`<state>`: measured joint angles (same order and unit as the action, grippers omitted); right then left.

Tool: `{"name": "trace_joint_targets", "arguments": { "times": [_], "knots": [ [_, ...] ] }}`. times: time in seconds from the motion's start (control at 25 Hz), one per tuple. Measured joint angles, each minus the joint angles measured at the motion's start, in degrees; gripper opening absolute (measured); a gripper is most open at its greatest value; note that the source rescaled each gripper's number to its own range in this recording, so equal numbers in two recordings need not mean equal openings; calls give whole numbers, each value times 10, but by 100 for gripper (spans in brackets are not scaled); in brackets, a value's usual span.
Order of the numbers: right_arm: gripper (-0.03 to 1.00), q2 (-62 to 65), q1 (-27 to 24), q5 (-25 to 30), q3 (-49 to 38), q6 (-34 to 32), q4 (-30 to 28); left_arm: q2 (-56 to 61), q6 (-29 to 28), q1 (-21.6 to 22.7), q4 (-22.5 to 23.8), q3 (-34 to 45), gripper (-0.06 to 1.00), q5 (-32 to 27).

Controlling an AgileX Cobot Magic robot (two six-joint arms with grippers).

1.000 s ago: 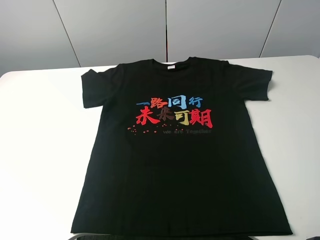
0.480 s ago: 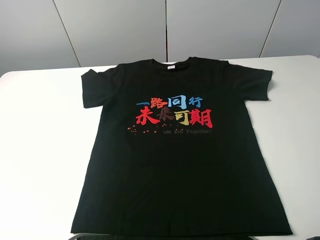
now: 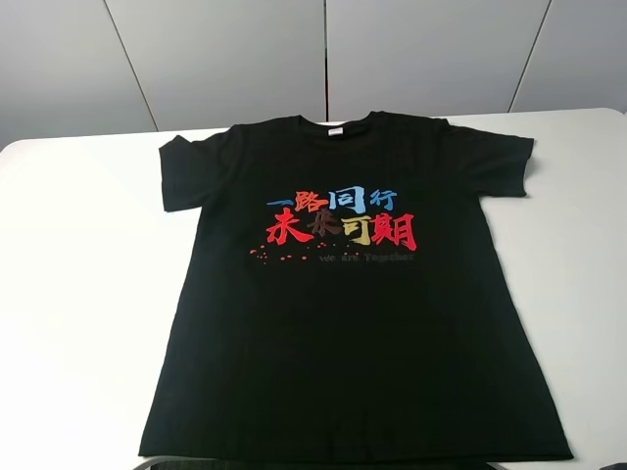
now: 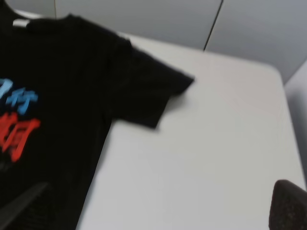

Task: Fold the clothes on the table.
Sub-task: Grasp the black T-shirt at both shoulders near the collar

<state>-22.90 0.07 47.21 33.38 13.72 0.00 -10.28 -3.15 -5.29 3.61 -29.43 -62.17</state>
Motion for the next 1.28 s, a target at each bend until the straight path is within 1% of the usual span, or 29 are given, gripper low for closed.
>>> {"name": "trace_joint_targets", "arguments": {
  "times": [0.08,0.12,0.16,0.28,0.36,0.48,0.56,0.6,0.72,0.84,0.96,1.08,1.16,1.28],
  "knots": [
    [95,-70,0,-30,34,37,11,-55,2,0,-6,-11,100,22],
    [95,-109,1,-34,56,54,13,-77,8,0,-12,-19,100,49],
    [95,-147,3,-35,80,68,17,-104,20,0,-20,-32,100,88],
    [95,-243,4,-35,140,111,25,-187,84,0,-50,-70,100,173],
    [95,-298,4,-36,177,151,39,-254,133,0,-69,-101,100,204],
    [95,-376,4,-36,220,222,82,-359,181,-2,-78,-156,100,226],
    [95,-425,6,-36,236,271,113,-434,212,-15,-79,-198,100,231],
    [95,-450,9,-39,240,292,128,-478,218,-24,-79,-220,100,233],
    [95,-520,22,-58,244,371,149,-597,256,-66,-79,-287,100,226],
    [95,-588,49,-76,244,446,162,-707,314,-104,-77,-359,100,195],
    [95,-650,86,-99,244,505,176,-808,343,-137,-64,-419,100,160],
    [94,-701,113,-110,244,533,167,-894,383,-171,-29,-462,99,130],
    [92,-728,117,-110,244,541,139,-935,422,-194,-6,-480,99,108],
    [87,-752,118,-92,244,557,88,-981,456,-221,22,-484,99,99]
  ]
}}
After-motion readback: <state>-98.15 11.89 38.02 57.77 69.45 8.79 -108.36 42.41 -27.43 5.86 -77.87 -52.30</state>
